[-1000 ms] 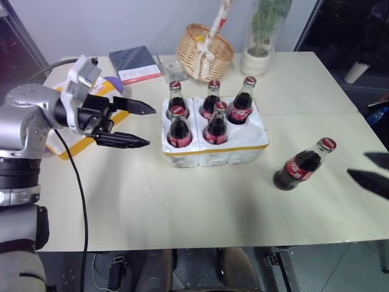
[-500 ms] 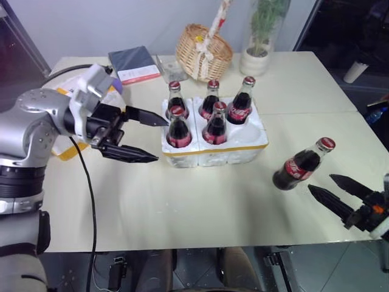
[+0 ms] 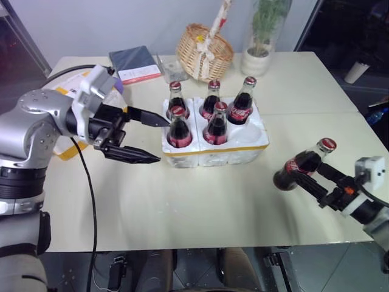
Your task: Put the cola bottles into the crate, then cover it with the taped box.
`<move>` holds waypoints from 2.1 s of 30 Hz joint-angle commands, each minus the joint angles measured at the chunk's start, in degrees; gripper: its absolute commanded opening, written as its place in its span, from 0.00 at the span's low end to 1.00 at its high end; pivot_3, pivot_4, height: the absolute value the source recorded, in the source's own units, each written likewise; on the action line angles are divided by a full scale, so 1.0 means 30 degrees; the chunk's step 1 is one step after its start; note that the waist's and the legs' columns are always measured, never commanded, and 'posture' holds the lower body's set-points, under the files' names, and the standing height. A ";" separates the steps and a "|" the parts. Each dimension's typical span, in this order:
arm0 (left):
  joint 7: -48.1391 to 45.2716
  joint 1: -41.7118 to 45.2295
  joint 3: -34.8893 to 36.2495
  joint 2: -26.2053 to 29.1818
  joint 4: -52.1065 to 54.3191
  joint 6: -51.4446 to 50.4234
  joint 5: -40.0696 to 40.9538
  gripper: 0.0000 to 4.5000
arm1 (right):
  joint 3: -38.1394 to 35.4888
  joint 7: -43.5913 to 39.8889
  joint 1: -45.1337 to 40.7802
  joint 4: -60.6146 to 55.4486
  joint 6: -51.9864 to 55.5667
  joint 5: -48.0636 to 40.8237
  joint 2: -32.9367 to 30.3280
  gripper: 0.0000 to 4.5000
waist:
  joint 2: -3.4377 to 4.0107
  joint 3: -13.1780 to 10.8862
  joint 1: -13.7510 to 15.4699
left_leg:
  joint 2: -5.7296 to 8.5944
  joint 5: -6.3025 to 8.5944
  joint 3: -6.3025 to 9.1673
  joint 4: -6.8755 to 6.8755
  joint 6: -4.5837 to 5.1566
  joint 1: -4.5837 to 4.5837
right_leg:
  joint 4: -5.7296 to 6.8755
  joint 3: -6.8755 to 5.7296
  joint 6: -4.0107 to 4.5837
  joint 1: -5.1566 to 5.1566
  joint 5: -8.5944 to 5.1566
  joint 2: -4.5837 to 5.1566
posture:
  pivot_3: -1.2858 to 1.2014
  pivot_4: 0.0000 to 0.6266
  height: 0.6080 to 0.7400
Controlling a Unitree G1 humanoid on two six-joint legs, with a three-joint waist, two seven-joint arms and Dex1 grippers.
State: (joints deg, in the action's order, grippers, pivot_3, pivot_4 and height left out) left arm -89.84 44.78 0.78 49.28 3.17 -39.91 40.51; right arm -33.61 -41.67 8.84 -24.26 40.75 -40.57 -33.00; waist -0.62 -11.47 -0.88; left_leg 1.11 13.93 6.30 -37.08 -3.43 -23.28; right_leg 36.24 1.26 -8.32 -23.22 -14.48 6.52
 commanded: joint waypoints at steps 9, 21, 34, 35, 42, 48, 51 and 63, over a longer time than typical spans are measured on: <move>0.0131 0.0539 0.0060 -0.0024 0.0093 0.0087 0.0031 1.00 | 0.0016 0.0403 -0.1242 -0.0097 -0.0835 -0.1060 -0.0752 0.64 | 0.0008 -0.0005 0.0016 | 0.0000 0.0000 0.0001 0.0009 0.0000 -0.0003 | 0.0000 -0.0002 -0.0003 -0.0005 0.0001 -0.0001 | 0.52 0.24 1.00; 0.0896 0.0243 0.0414 -0.0115 -0.0019 0.0302 -0.0113 1.00 | 0.2306 0.2808 -1.2427 0.1742 0.1995 -0.5401 -0.4714 0.64 | 0.0096 -0.0067 -0.0339 | -0.0004 0.0000 0.0020 0.0037 0.0003 -0.0011 | 0.0009 -0.0009 0.0004 -0.0034 0.0006 -0.0011 | 0.52 0.24 1.00; 0.2152 -0.0890 0.1367 0.0402 0.0890 0.0085 0.0335 1.00 | 0.8849 0.0857 -1.4478 0.5263 0.0021 -0.0099 -0.2582 0.64 | 0.0075 -0.0066 -0.0567 | 0.0012 -0.0001 0.0010 0.0014 0.0002 -0.0035 | 0.0007 -0.0004 -0.0004 -0.0058 0.0012 0.0006 | 0.52 0.24 1.00; 0.2233 -0.0952 0.1422 0.0441 0.0938 0.0077 0.0355 1.00 | 0.8857 0.0689 -1.4510 0.5176 -0.0087 -0.0098 -0.2408 0.64 | 0.0075 -0.0066 -0.0575 | 0.0011 -0.0001 0.0010 0.0014 0.0002 -0.0023 | 0.0009 -0.0004 -0.0004 -0.0049 0.0012 0.0005 | 0.52 0.24 1.00; 0.2529 -0.1209 0.1636 0.0638 0.0949 0.0121 0.0374 1.00 | 0.8768 0.0116 -1.5281 0.4137 0.0595 -0.0808 -0.1564 0.64 | 0.0085 -0.0071 -0.0545 | 0.0007 -0.0001 0.0014 0.0020 0.0002 -0.0032 | 0.0039 0.0001 0.0000 -0.0077 0.0011 -0.0004 | 0.52 0.24 1.00; 0.2634 -0.1425 0.1726 0.0811 0.0948 0.0299 0.0348 1.00 | 0.9946 -0.0023 -1.4688 0.5786 -0.0180 0.1450 -0.1473 0.64 | 0.0084 -0.0071 -0.0580 | 0.0008 -0.0001 0.0012 0.0029 0.0002 -0.0044 | 0.0036 0.0001 0.0000 -0.0096 0.0011 -0.0004 | 0.52 0.24 1.00; 0.2692 -0.1581 0.1917 0.0969 0.1127 0.0293 0.0405 1.00 | 1.0291 -0.0104 -1.4669 0.7066 -0.0655 0.2494 -0.1418 0.64 | 0.0084 -0.0071 -0.0549 | 0.0008 -0.0001 0.0013 0.0025 0.0001 -0.0038 | 0.0043 0.0001 0.0000 -0.0089 0.0011 -0.0005 | 0.52 0.24 1.00; 0.3083 -0.2523 0.2724 0.2118 0.1733 -0.0043 0.0601 1.00 | 1.0368 -0.0711 -1.4415 0.7856 -0.0933 0.3316 -0.1170 0.99 | 0.0062 -0.0058 -0.0533 | 0.0009 -0.0004 0.0013 -0.0004 -0.0003 -0.0004 | 0.0038 0.0004 -0.0001 -0.0033 0.0013 -0.0005 | 0.52 0.24 1.00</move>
State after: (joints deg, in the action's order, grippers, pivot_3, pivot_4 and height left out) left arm -80.95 37.31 6.61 54.45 7.05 -39.80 41.61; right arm -0.80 -44.31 -34.48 0.12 37.42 -30.93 -36.36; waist -0.43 -11.64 -2.47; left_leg 1.14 13.92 6.34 -37.09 -3.44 -23.29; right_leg 36.35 1.28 -8.33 -23.31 -14.44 6.51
